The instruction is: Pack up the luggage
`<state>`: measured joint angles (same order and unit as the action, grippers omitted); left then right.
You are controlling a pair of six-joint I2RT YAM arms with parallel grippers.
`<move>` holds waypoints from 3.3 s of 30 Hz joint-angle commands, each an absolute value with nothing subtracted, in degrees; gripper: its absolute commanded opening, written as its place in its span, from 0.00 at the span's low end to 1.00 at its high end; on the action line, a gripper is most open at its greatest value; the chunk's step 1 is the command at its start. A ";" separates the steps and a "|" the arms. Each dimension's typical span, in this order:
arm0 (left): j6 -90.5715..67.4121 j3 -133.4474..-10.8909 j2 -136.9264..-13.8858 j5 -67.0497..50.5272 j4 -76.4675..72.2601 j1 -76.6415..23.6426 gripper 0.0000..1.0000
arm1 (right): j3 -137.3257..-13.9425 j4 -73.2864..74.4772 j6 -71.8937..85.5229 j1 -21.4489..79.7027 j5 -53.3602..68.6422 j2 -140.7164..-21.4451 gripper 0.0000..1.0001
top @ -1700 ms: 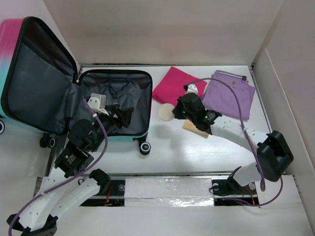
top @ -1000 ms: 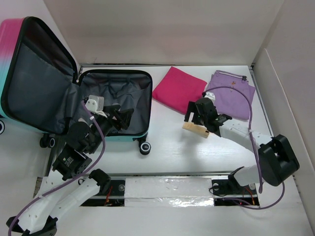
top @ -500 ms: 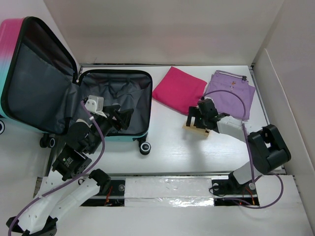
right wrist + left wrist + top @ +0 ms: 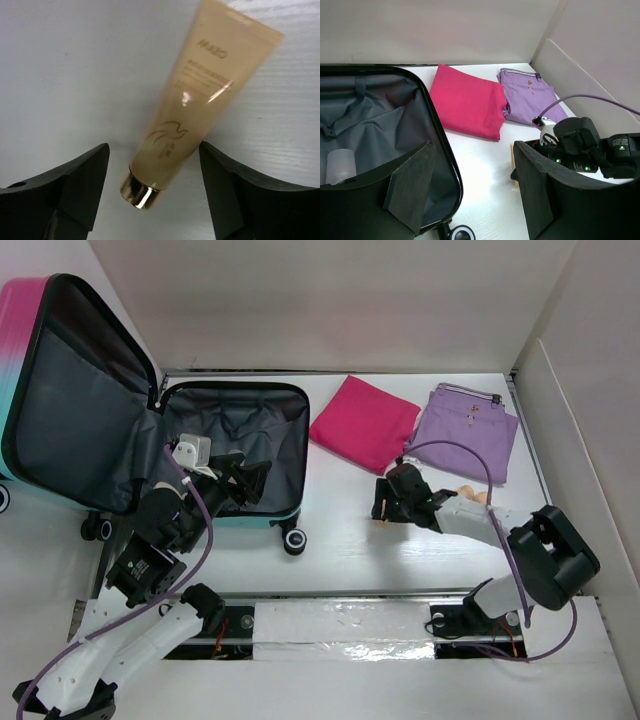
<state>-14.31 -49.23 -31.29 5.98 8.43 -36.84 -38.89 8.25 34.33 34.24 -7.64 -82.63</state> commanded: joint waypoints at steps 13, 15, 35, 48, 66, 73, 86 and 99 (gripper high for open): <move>-14.59 -49.57 -30.59 5.01 5.63 -36.65 0.60 | -50.36 19.25 40.43 42.71 -24.08 -87.90 0.30; -14.59 -49.57 -30.67 5.01 5.54 -36.65 0.60 | -52.20 19.42 40.08 46.12 -23.47 -85.01 0.30; -14.77 -49.57 -29.18 5.28 5.62 -36.65 0.60 | -75.27 -1.84 36.46 45.90 -3.15 -91.25 0.92; -15.21 -49.57 -27.25 2.55 4.92 -36.65 0.60 | -39.72 12.20 45.09 10.21 -26.91 -68.29 0.68; -15.91 -49.39 -25.23 0.35 4.31 -36.65 0.60 | -47.98 15.73 41.05 -0.09 -18.46 -81.03 0.62; -15.91 -49.39 -24.87 0.26 4.31 -36.65 0.60 | -49.48 17.31 41.04 -0.09 -17.58 -85.25 0.50; -15.82 -49.39 -23.56 0.97 4.39 -36.65 0.60 | -43.33 21.09 43.50 5.80 -20.65 -80.61 0.51; -15.91 -49.13 -21.36 1.32 4.22 -36.65 0.60 | -45.44 26.54 41.14 2.55 -19.96 -82.53 0.36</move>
